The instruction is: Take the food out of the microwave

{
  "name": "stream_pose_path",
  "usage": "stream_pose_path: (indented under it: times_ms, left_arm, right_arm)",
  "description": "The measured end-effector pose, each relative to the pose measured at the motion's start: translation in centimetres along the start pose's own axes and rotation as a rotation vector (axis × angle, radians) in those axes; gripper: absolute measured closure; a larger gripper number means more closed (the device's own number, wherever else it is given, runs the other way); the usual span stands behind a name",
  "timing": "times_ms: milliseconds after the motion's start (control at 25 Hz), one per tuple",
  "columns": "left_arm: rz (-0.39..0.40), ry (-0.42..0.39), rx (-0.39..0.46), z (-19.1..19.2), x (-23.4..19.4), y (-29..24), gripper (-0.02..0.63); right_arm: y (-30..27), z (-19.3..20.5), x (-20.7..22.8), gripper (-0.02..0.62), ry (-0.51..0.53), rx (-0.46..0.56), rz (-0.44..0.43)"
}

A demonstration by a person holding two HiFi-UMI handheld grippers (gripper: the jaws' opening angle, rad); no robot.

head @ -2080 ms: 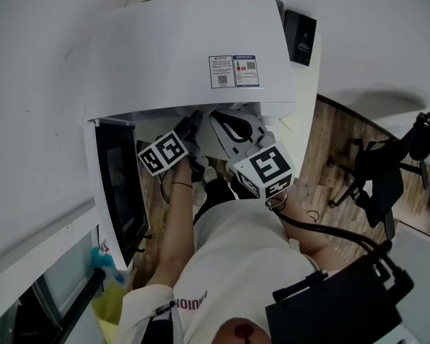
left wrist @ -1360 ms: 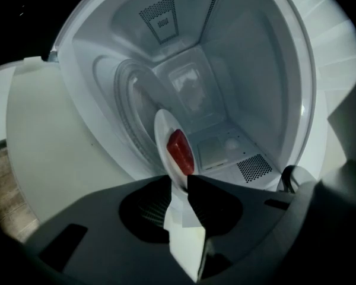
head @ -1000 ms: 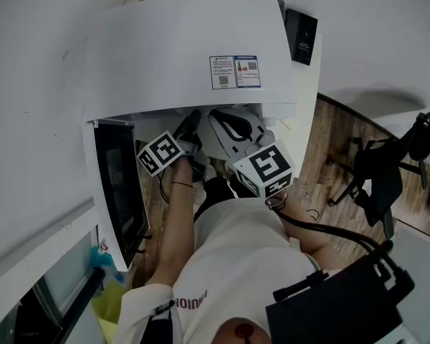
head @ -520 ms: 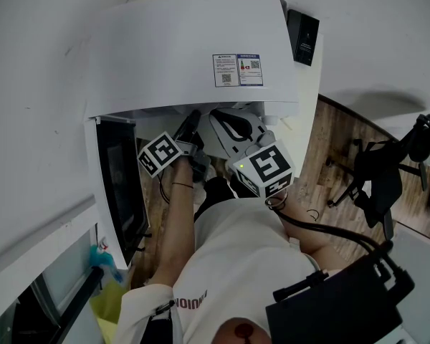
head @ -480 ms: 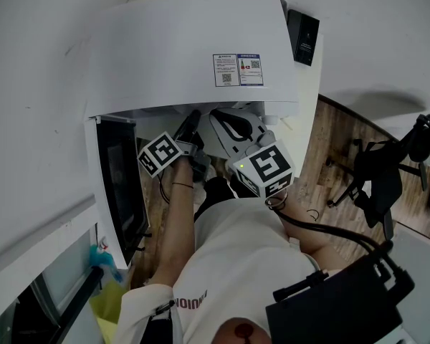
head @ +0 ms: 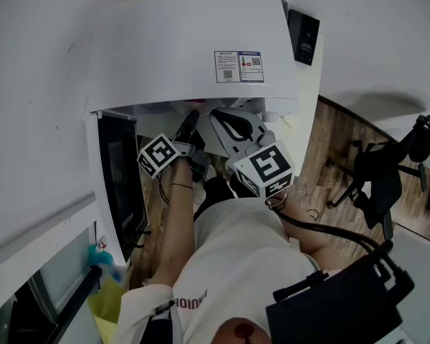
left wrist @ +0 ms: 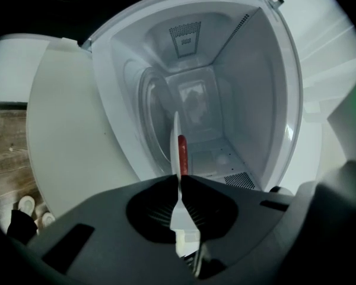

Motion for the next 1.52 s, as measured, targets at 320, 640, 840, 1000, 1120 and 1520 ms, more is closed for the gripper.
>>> stream_pose_path:
  times_ms: [320, 640, 840, 1000, 1120, 1520]
  left_arm:
    - [0.000, 0.024, 0.025, -0.2, -0.1, 0.7, 0.581]
    - [0.007, 0.047, 0.037, -0.1, -0.3, 1.3, 0.581]
    - [0.014, 0.064, 0.046, -0.1, -0.5, 1.8, 0.581]
    - [0.021, 0.072, 0.054, 0.0, -0.4, 2.0, 0.581]
    - [0.026, 0.075, 0.058, 0.0, -0.4, 2.2, 0.580]
    - [0.051, 0.087, 0.072, 0.1, -0.3, 2.8, 0.580]
  right_arm:
    - [0.2, -0.1, -0.3, 0.572, 0.002, -0.001, -0.006]
    - [0.1, 0.0, -0.5, 0.573, 0.005, -0.002, -0.013]
    - [0.1, 0.0, -0.8, 0.572, 0.007, -0.002, -0.017]
    - [0.1, 0.1, -0.9, 0.572, 0.007, -0.001, -0.021]
    - [0.2, 0.1, -1.1, 0.572, 0.009, 0.001, -0.027]
    - [0.4, 0.1, -1.4, 0.572, 0.015, 0.003, -0.038]
Point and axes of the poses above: the fingertips, and each gripper's own axes: y backward along the fingers, x to its right, z out of its underside, the point moved 10 cm from there along y, backward along the fingers, and after that the axes turned 13 degrees about x, right-handed, at the moved point
